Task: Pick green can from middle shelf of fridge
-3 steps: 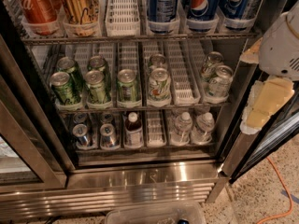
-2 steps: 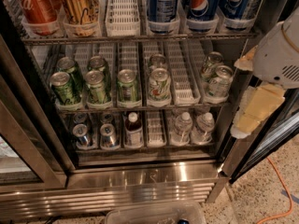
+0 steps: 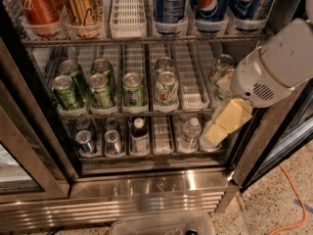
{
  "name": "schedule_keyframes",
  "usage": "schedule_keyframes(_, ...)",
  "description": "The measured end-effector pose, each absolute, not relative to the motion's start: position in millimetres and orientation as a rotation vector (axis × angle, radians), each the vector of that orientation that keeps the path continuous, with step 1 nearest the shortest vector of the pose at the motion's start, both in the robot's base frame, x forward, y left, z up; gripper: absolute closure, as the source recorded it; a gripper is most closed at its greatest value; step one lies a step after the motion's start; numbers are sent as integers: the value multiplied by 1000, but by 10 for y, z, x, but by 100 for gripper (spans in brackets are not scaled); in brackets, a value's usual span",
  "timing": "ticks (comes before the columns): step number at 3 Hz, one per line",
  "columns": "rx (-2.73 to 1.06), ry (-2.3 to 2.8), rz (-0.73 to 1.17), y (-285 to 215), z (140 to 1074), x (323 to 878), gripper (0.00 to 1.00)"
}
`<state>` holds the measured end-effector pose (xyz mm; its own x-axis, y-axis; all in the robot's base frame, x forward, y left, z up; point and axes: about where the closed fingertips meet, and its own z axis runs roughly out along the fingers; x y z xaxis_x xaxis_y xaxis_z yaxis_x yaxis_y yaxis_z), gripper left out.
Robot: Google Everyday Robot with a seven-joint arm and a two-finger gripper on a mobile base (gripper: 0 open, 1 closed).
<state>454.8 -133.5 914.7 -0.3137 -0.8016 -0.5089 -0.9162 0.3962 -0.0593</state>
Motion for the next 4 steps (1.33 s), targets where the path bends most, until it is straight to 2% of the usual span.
schedule_keyframes(2,-1412,2082,429,-794,9153,4562,0)
schedule_keyframes(3,-1423,2082,428,-760,9083,4503,0)
schedule_keyframes(4,-1429,2097,503,-589,8809,4381,0)
